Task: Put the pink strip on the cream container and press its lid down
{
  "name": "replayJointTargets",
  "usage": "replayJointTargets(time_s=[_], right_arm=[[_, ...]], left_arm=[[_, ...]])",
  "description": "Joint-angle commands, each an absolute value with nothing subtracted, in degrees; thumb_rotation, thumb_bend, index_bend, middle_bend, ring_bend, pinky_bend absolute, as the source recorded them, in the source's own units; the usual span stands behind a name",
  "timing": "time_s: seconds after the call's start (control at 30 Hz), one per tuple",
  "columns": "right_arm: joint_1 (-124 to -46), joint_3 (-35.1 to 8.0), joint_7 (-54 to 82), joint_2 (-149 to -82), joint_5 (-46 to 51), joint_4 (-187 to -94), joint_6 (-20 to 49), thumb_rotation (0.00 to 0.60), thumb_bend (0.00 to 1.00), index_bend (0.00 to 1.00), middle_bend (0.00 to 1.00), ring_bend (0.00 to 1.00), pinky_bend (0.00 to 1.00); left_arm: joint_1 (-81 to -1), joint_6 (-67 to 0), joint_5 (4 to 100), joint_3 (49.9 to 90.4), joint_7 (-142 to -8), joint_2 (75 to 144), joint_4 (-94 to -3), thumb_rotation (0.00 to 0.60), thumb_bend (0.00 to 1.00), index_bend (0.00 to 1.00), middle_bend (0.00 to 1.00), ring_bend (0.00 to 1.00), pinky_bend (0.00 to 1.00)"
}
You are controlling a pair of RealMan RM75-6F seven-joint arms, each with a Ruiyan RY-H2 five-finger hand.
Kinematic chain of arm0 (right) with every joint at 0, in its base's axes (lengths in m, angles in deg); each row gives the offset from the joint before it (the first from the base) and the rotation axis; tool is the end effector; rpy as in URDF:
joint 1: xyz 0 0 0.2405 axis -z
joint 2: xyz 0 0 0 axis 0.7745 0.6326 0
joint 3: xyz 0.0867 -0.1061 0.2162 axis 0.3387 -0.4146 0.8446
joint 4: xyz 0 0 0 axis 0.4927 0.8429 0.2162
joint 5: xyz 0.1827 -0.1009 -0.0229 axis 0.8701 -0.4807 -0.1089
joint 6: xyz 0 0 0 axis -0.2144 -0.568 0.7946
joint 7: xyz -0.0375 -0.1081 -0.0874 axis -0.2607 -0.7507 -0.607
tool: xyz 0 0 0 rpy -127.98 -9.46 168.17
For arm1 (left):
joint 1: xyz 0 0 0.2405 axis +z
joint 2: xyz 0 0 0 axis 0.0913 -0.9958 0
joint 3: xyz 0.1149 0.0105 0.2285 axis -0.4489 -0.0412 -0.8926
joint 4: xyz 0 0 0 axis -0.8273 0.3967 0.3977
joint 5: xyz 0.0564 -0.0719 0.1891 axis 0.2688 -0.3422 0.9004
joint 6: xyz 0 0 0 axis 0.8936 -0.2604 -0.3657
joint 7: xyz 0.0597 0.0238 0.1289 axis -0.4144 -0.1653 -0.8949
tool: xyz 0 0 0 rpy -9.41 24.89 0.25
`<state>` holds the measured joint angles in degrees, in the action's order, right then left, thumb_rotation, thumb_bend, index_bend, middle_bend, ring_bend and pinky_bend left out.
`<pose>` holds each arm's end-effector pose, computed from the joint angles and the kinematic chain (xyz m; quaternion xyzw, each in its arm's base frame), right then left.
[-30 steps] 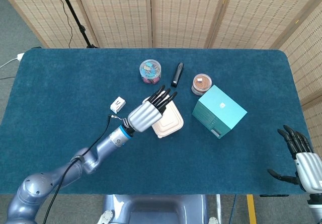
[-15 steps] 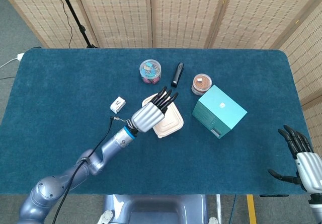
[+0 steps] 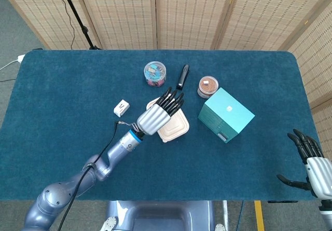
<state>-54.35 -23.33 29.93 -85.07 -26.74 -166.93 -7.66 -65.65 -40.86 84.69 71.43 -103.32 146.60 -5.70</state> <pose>-0.2865 -0.1636 0.1976 0.5767 -0.4512 0.4583 0.5038 -0.0388 0.3860 -0.0913 -0.7536 0.1241 -0.4162 0.4935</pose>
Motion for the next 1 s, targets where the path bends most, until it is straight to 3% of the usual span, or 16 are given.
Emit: replayJointTargets(time_s=[0.03, 0.23, 0.37, 0.53, 1.0], right_arm=[[-54.33, -23.33, 29.91, -85.08, -26.77, -166.95, -7.70, 0.600, 0.00, 0.00, 0.00, 0.00, 0.00], [-54.28, -23.53, 29.42, -85.19, -27.10, -167.03, -7.65, 0.600, 0.00, 0.00, 0.00, 0.00, 0.00], [-54.36, -23.68, 28.65, -85.42, -27.25, -167.30, -7.35, 0.600, 0.00, 0.00, 0.00, 0.00, 0.00], [-54.53, -23.72, 25.88, -86.16, -27.33, -167.88, -6.93, 0.600, 0.00, 0.00, 0.00, 0.00, 0.00], [-56.01, -20.90, 7.82, -90.61, -23.11, -170.52, -5.69, 0.600, 0.00, 0.00, 0.00, 0.00, 0.00]], left_arm=[[-65.39, -41.83, 84.46, 71.48, -102.48, 145.87, -6.81, 0.600, 0.50, 0.00, 0.00, 0.00, 0.00], [-63.15, -46.01, 83.79, 72.02, -99.91, 141.35, -14.10, 0.600, 0.38, 0.00, 0.00, 0.00, 0.00], [-60.71, -46.24, 81.89, 72.85, -101.39, 136.07, -23.10, 0.600, 0.18, 0.00, 0.00, 0.00, 0.00], [-57.37, -44.76, 79.21, 73.23, -104.85, 127.19, -36.84, 0.600, 0.02, 0.00, 0.00, 0.00, 0.00], [-42.79, -45.76, 70.83, 70.03, -95.74, 104.48, -61.87, 0.600, 0.00, 0.00, 0.00, 0.00, 0.00]])
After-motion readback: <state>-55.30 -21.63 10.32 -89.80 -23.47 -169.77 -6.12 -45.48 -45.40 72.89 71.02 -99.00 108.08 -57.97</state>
